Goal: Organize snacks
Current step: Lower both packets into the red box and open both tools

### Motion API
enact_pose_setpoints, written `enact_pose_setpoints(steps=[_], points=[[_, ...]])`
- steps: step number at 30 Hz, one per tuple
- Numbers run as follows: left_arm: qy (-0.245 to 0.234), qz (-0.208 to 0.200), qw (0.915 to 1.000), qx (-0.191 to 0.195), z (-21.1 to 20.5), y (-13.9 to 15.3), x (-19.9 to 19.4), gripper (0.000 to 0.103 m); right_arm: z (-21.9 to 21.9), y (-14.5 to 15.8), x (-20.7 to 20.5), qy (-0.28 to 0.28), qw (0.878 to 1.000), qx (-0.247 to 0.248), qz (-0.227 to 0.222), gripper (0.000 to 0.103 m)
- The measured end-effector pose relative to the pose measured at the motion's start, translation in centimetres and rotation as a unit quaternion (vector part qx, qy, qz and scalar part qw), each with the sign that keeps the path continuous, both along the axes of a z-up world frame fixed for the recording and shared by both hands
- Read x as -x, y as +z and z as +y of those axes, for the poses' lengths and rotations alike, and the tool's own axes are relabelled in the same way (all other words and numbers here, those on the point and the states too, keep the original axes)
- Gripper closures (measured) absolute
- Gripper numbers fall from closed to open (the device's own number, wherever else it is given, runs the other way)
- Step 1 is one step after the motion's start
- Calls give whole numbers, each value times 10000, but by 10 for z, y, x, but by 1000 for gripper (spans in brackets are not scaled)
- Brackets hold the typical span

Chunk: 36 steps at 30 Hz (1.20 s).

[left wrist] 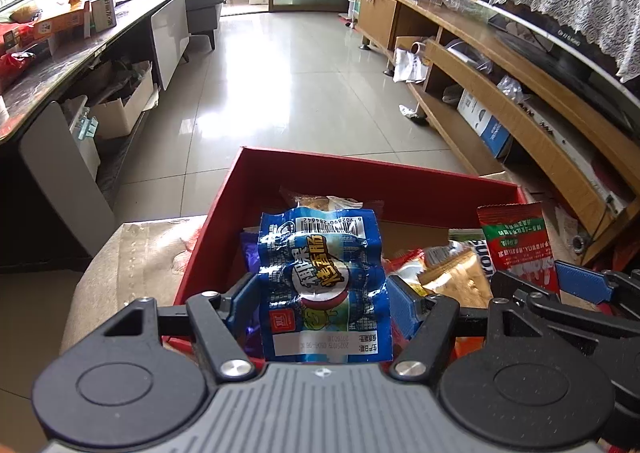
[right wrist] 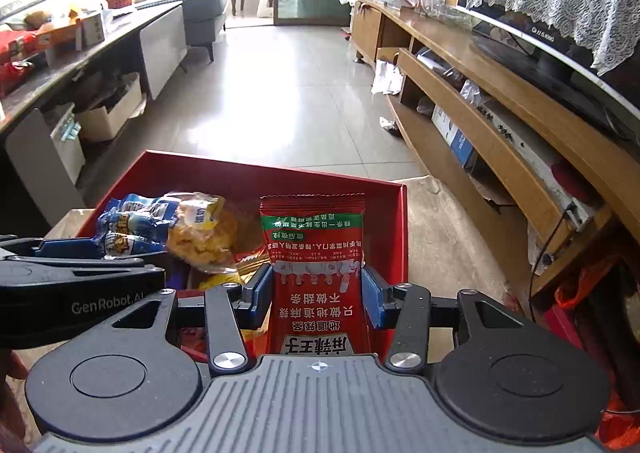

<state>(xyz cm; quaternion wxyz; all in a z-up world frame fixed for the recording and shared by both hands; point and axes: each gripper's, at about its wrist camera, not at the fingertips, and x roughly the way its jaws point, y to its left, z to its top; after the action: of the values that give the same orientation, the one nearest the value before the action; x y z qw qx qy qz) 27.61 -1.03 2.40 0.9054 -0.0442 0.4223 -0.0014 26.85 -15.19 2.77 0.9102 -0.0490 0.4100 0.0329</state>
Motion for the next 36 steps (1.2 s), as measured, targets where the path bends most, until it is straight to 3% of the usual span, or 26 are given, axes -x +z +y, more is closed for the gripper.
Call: enact_pose_setpoints(steps=[8, 19, 27, 36], points=[[87, 155, 9998, -116, -1, -19, -19, 39, -1, -20, -17, -6, 9999, -134, 75, 48], [187, 154, 9996, -149, 0, -22, -27, 39, -1, -23, -26, -12, 9996, -275, -62, 43], [233, 138, 9994, -193, 4, -16, -27, 37, -4, -15, -28, -56, 9988, -390, -288, 31], [228, -40, 9993, -279, 11, -2, -18, 28, -7, -4, -24, -174, 9982, -325, -471, 25]])
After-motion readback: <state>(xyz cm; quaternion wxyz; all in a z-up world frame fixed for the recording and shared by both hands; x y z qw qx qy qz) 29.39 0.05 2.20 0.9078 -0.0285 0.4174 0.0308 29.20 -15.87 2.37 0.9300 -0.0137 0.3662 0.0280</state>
